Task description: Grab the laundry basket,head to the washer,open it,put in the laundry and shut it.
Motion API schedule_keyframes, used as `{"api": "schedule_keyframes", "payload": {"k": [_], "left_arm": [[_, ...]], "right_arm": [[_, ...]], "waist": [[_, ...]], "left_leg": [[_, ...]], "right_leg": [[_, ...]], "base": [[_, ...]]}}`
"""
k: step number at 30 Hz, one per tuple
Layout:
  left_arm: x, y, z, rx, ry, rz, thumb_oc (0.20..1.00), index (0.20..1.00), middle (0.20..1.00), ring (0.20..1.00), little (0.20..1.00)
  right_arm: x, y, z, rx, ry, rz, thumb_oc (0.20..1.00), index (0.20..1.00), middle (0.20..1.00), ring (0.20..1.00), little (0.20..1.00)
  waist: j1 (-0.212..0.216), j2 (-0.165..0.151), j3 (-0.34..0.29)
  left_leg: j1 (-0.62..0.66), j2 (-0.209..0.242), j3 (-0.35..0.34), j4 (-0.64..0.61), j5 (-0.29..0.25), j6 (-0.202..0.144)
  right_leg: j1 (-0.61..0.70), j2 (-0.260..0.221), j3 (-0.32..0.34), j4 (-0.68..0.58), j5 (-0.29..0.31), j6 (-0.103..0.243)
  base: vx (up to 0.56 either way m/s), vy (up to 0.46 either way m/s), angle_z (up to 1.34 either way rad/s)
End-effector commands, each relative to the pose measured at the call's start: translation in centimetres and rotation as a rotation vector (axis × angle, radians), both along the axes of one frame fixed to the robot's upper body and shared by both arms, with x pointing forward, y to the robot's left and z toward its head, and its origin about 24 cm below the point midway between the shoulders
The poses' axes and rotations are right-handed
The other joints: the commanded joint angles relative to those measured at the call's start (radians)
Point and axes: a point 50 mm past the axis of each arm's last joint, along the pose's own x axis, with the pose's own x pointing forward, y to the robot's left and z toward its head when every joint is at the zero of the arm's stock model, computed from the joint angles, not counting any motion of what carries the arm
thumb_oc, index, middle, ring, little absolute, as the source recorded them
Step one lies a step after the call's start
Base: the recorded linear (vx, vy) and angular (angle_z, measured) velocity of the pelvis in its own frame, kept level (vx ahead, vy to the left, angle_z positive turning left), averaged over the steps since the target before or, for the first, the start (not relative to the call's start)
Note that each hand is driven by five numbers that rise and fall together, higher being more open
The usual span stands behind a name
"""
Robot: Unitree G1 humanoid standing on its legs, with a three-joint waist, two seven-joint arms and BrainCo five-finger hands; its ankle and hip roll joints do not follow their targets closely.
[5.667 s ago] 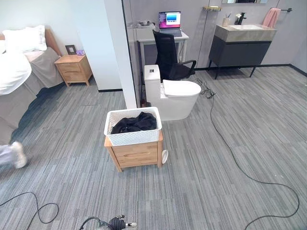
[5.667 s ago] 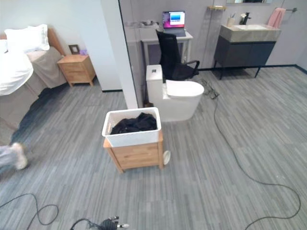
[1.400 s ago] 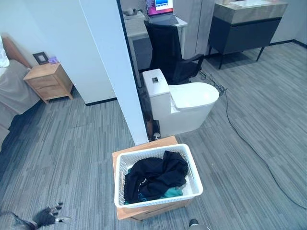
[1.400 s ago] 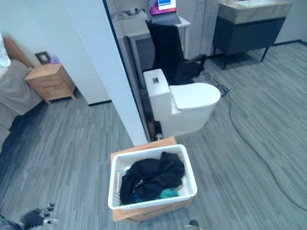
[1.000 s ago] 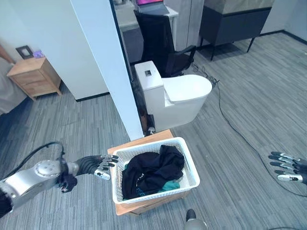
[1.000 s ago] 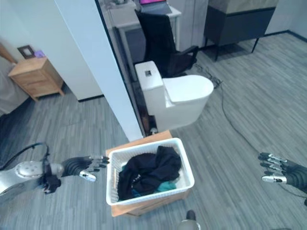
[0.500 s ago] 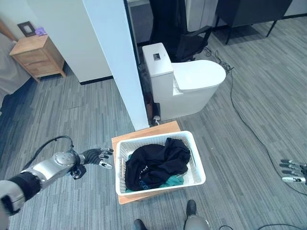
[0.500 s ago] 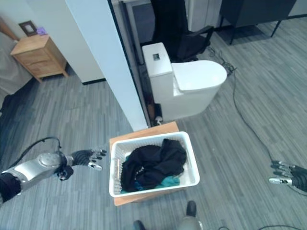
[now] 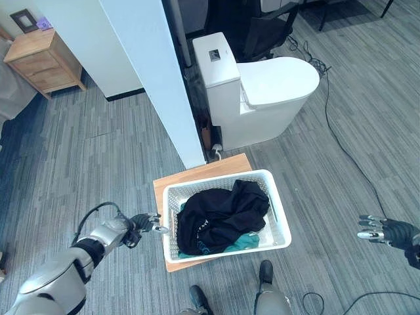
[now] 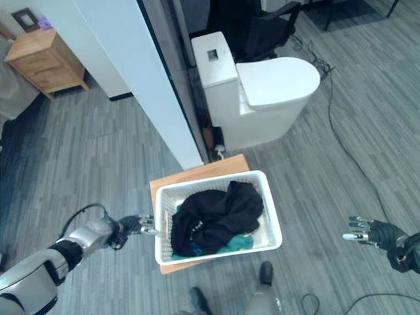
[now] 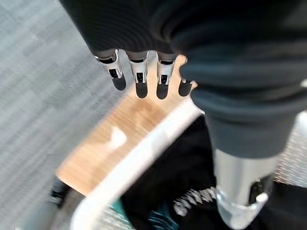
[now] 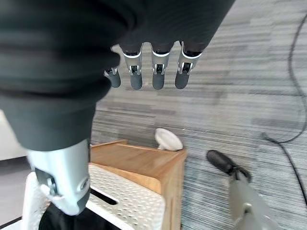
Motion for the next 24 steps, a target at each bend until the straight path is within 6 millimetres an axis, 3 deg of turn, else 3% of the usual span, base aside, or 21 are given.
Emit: {"api": "schedule_keyframes", "payload": {"k": [1, 9, 13, 17, 24], "left_arm": [[2.0, 1.8, 2.4, 0.057, -0.094, 0.060, 1.000, 1.000, 1.000, 1.000, 1.000], [2.0, 2.0, 1.6, 0.064, -0.085, 0.138, 1.000, 1.000, 1.000, 1.000, 1.000], [2.5, 1.4, 1.7, 0.053, -0.107, 0.169, 1.000, 1.000, 1.000, 1.000, 1.000], [3.1, 0.7, 1.9, 0.047, -0.126, 0.213, 1.000, 1.000, 1.000, 1.000, 1.000], [3.8, 0.4, 2.4, 0.044, -0.152, 0.266, 1.000, 1.000, 1.000, 1.000, 1.000]], "right_arm": [[0.8, 0.4, 0.6, -0.026, -0.012, 0.031, 1.000, 1.000, 1.000, 1.000, 1.000], [2.4, 1.6, 1.3, -0.022, -0.049, 0.085, 1.000, 1.000, 1.000, 1.000, 1.000], [4.1, 2.8, 1.4, -0.013, -0.087, 0.108, 1.000, 1.000, 1.000, 1.000, 1.000], [7.1, 5.3, 1.8, -0.013, -0.140, 0.177, 1.000, 1.000, 1.000, 1.000, 1.000], [10.2, 8.8, 1.8, 0.000, -0.188, 0.239, 1.000, 1.000, 1.000, 1.000, 1.000]], "waist": [[-0.008, -0.033, 0.034], [-0.003, -0.034, 0.049], [0.002, -0.033, 0.065], [0.011, -0.041, 0.086], [0.016, -0.060, 0.113]], "left_leg": [[0.005, 0.047, -0.012, -0.012, 0.119, -0.084], [0.000, 0.046, -0.012, -0.012, 0.120, -0.079], [-0.014, 0.043, -0.016, -0.012, 0.125, -0.076], [-0.036, 0.044, -0.022, -0.012, 0.133, -0.073], [-0.062, 0.049, -0.031, -0.012, 0.142, -0.067]], "right_leg": [[0.070, -0.007, 0.053, -0.058, 0.044, 0.074], [0.064, -0.010, 0.057, -0.058, 0.046, 0.068], [0.049, -0.014, 0.058, -0.058, 0.054, 0.066], [0.028, -0.015, 0.061, -0.058, 0.064, 0.063], [0.002, -0.013, 0.066, -0.058, 0.074, 0.056]], "base": [[0.00, 0.000, 0.00], [0.00, 0.002, 0.00], [-0.02, 0.009, 0.00], [-0.04, 0.004, -0.01], [-0.03, -0.003, 0.00]]}}
